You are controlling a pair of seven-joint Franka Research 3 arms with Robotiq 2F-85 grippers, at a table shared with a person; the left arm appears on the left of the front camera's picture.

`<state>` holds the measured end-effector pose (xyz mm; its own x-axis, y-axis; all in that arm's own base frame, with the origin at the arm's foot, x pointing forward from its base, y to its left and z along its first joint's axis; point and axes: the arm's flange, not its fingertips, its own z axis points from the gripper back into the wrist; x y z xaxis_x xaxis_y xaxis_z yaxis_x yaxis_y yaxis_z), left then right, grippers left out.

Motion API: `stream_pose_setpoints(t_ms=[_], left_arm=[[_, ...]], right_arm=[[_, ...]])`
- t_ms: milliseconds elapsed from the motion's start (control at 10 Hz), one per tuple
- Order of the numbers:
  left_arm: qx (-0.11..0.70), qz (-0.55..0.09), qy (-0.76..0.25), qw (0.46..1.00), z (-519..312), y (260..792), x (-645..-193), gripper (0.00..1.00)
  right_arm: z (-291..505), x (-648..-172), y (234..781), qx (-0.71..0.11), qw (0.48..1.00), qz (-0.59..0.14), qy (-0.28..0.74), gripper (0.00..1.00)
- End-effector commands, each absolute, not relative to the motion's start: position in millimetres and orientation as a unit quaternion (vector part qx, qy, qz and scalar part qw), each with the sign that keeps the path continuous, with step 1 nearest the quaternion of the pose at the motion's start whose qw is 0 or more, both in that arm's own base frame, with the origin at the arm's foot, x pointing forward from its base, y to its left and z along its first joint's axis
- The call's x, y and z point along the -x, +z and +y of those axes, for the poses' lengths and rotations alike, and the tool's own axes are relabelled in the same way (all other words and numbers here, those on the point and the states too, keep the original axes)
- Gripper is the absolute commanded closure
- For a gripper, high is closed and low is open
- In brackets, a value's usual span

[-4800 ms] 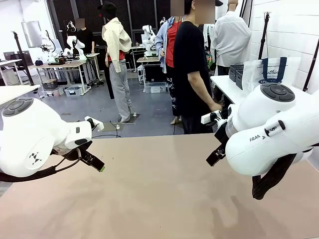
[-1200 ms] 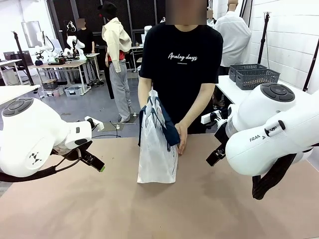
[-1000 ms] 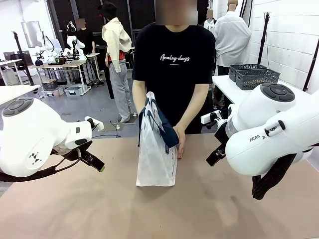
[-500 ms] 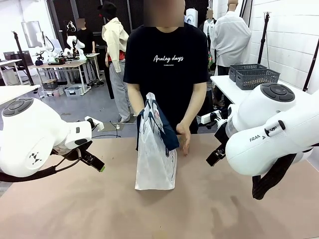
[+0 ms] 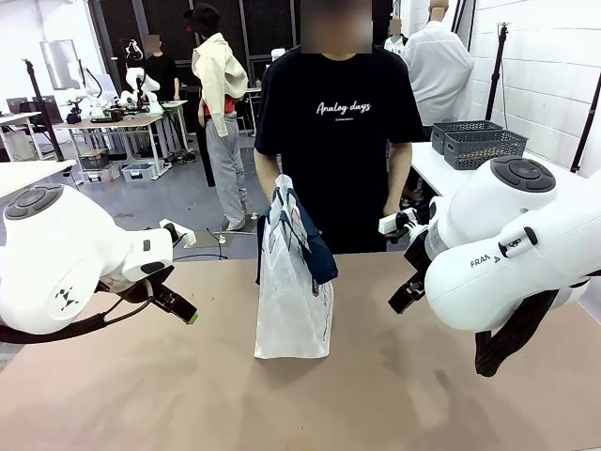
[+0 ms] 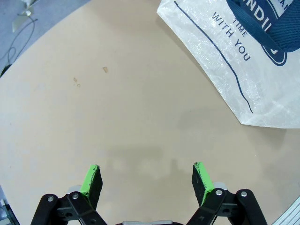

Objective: Transfer purchased items from the store into the shopping bag.
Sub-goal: Open the Reusable shopping bag in the center of the table.

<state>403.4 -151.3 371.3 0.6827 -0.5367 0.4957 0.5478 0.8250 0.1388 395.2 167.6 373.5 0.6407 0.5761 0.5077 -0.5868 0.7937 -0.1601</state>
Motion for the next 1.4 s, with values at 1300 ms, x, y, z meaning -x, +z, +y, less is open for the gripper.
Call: stream_pose_setpoints(t_ms=[1300], left_arm=[[0.010,-0.267,-0.295,0.917,-150.7,371.3,-403.6,0.00]], right_arm=[[167.5,-395.2,373.5,-0.010,0.906,-0.277,0.321,0.00]])
